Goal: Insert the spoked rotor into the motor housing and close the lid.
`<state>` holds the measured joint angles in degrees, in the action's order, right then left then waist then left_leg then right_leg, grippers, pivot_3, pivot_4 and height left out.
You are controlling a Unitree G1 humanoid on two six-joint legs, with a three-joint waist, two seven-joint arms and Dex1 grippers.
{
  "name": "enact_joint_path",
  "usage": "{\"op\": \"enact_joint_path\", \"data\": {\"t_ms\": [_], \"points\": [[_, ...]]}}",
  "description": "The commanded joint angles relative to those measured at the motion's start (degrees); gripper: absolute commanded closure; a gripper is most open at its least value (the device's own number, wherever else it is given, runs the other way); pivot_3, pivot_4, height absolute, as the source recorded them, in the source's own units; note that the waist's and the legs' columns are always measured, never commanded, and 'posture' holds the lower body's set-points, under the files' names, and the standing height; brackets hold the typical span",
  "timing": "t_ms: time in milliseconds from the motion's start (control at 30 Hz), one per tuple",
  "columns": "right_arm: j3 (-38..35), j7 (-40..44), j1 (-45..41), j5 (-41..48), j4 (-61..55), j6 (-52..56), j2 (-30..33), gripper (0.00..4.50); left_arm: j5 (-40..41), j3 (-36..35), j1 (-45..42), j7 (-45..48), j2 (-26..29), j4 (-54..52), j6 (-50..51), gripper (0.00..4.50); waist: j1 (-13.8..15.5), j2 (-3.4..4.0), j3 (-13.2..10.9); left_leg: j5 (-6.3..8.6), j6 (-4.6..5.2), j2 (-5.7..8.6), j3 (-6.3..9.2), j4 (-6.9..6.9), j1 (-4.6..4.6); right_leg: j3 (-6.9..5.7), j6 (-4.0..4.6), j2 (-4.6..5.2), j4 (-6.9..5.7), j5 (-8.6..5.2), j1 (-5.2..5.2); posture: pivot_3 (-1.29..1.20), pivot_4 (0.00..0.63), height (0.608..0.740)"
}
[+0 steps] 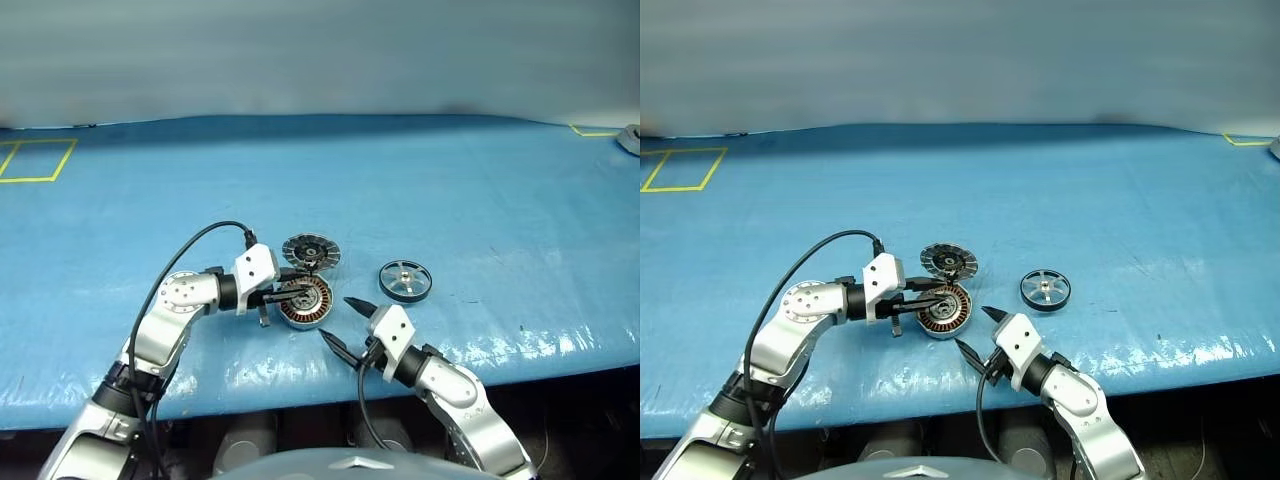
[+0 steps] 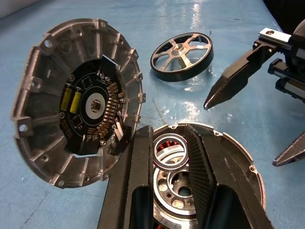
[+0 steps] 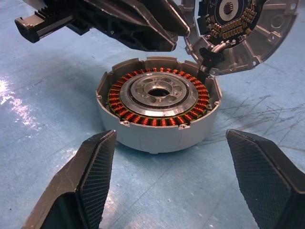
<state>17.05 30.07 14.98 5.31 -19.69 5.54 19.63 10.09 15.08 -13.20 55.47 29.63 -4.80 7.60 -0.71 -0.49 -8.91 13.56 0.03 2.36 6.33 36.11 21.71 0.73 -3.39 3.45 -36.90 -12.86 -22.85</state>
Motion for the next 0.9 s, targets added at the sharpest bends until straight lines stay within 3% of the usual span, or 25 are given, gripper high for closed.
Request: {"op": "enact_joint_path", "data": {"t_ms": [33,467,833,900], "points": [[-0.25,-0.19,-0.36,-0.02,-0.71,-1.15,-0.31,0.62,-1.22,1.12,-0.68,0.93,-0.2,0.93,-2.4,3.85,0.05,0.0,0.0,0.0,0.0,0.01,0.0,0.0,0.0,0.01,0.0,0.01,0.01,0.0,0.0,0.0,0.15,0.74],[0.63,-0.79,-0.66,-1.54,-0.73,-0.89,-0.82,0.62,-3.96,3.17,-1.69,1.18,-1.67,6.2,-5.12,3.85,0.05,0.0,0.0,0.0,0.0,0.02,0.0,0.01,0.0,0.0,-0.02,0.02,0.01,0.01,0.02,0.0,0.15,0.74],[0.69,-0.68,-0.35,-2.04,-0.91,-0.5,-0.69,0.62,-0.72,0.89,-0.71,1.81,-1.72,3.52,-4.66,0.09,-0.01,0.0,0.0,0.0,0.01,0.02,0.0,0.01,0.0,0.01,-0.05,0.02,0.01,0.03,0.01,0.0,0.15,0.74],[0.75,-0.65,-0.32,-2.05,-1.09,-0.26,-0.71,0.62,1.49,-0.1,0.22,2.44,-1.34,1.31,-3.32,0.04,-0.06,0.0,0.0,0.0,0.01,0.01,0.01,0.01,0.0,0.01,-0.04,0.01,0.01,0.02,0.01,0.0,0.15,0.74]]}}
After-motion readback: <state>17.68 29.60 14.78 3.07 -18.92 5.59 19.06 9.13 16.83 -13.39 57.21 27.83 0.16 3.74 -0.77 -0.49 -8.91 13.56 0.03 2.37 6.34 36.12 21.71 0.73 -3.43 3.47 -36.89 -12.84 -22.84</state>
